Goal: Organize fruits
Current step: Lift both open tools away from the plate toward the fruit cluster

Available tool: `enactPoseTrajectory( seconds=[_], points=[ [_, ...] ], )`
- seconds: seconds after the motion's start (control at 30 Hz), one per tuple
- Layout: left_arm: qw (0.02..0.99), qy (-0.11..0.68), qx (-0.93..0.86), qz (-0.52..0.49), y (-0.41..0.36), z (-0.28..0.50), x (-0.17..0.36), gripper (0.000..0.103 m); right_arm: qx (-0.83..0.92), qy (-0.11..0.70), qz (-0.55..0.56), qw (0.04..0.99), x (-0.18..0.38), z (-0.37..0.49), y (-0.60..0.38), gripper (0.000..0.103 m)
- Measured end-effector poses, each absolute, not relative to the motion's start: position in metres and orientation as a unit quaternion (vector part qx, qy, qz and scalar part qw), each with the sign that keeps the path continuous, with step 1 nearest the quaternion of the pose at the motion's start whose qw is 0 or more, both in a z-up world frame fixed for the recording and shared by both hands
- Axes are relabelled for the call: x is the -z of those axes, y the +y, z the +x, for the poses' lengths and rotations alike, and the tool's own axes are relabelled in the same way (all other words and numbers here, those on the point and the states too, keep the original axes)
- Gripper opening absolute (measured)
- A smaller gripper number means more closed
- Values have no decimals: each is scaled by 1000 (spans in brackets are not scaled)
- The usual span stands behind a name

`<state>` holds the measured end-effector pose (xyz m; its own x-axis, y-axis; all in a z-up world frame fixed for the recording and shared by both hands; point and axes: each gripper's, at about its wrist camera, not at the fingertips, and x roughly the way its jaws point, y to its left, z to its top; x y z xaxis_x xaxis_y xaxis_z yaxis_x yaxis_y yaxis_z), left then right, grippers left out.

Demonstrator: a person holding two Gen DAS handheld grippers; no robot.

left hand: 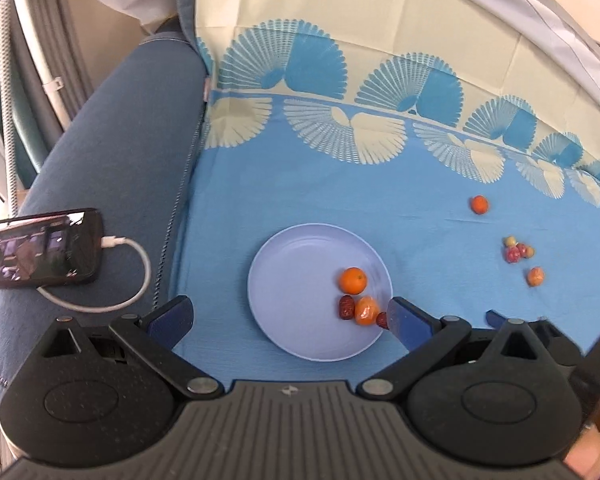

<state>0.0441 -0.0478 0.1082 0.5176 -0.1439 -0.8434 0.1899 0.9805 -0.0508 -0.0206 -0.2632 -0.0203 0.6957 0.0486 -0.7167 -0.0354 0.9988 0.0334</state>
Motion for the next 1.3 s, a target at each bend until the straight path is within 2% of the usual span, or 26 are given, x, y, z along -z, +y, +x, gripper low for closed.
enactPoseTrajectory(
  seconds=[0.07, 0.13, 0.17, 0.37, 0.6, 0.7, 0.77, 0.8, 0.9, 0.97, 1.03, 1.17, 1.3],
  points=[
    [871, 483, 91, 24, -43, 41, -108, 103, -35, 399, -6, 916, 38, -13, -256, 67],
    [869, 486, 85, 26, -38, 42, -105, 103, -43, 422, -26, 905, 58, 1, -247, 37],
    [869, 488, 82, 27, -36, 42, -103, 103, -46, 427, -28, 903, 66, 9, -243, 33],
    [863, 499, 75, 23, -26, 59, -88, 103, -55, 436, -35, 898, 85, 38, -219, 29],
    [859, 508, 69, 18, -18, 73, -75, 103, -120, 405, -121, 898, 82, 48, -168, 29],
    [859, 507, 69, 16, -17, 71, -76, 103, -118, 416, -88, 897, 68, 44, -178, 29],
    [859, 507, 74, 15, -18, 69, -81, 103, -102, 427, -39, 897, 51, 33, -194, 30],
    [860, 505, 77, 13, -20, 67, -86, 103, -97, 432, -14, 897, 42, 26, -204, 35],
    [859, 504, 88, 0, -23, 55, -109, 103, -72, 438, 66, 894, 6, -8, -234, 59],
    [856, 509, 92, -13, -24, 43, -129, 103, -63, 426, 102, 897, -23, -35, -249, 68],
    [855, 509, 99, -12, -28, 30, -153, 103, -60, 404, 116, 905, -50, -61, -257, 84],
    [862, 495, 107, 7, -41, 1, -207, 103, -42, 363, 107, 925, -95, -106, -267, 86],
    [881, 455, 125, -7, -49, -29, -257, 103, -18, 344, 108, 933, -114, -127, -285, 86]
  ],
)
